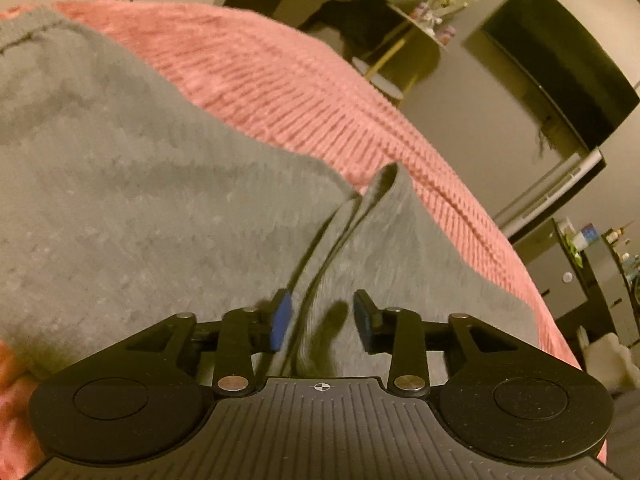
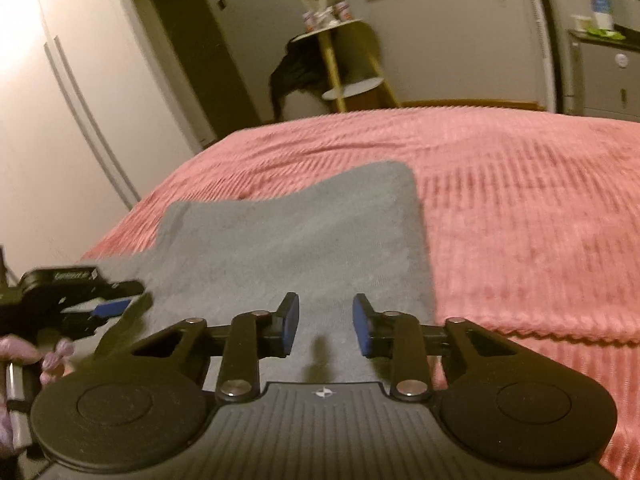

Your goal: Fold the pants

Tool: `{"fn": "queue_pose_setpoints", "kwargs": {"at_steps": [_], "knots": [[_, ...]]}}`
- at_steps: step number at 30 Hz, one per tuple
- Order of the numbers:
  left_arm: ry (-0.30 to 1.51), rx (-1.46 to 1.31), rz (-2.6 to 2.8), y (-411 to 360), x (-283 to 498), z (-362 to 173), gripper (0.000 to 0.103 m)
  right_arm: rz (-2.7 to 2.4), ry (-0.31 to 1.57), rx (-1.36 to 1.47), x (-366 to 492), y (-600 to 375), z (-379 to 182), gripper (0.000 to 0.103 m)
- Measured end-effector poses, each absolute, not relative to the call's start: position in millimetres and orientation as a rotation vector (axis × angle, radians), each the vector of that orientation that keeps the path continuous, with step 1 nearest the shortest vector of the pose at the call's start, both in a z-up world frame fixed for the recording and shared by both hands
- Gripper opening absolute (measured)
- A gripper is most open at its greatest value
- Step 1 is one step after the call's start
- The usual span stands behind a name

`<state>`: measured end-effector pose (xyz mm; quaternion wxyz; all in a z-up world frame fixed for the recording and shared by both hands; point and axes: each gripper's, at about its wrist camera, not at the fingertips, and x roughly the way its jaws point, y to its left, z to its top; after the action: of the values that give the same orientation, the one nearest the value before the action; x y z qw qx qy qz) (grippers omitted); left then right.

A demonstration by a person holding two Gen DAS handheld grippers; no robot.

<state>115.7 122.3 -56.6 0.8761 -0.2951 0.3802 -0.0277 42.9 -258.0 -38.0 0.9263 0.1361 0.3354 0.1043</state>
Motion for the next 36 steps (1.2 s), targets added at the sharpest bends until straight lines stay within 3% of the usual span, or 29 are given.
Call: {"fn": "queue_pose_setpoints", "kwargs": {"at_steps": [2,10,13,15,16,26,36], "knots": [[0.845,-0.628,-0.069,122,122,-64,0.056,0.217,0.768,0.242,52,-251,-45,0.026],[0.864,-0.699,-0.083,130,120,-70,0.057,0.18,0.85,0.283,57,-251,-47,0.026],[0.86,-0.747,-0.082,136,119,-73,0.057,0.159,0.856,0.541,34,-273,-41,0.035],[0.864,-0.732,-0.08,135,120,-73,0.057,0.162,0.857,0.674,14,-280,-41,0.049],[0.864,-0.72,-0.08,133,121,-72,0.057,0.164,0.866,0.708,6,-281,-42,0.049],[0.852,-0.733,-0.069,132,118,-71,0.059,0.096,0.967,0.819,0,-282,-63,0.051],[0.846,-0.713,-0.072,128,116,-69,0.063,0.021,0.759,0.998,-11,-296,-71,0.043]]}}
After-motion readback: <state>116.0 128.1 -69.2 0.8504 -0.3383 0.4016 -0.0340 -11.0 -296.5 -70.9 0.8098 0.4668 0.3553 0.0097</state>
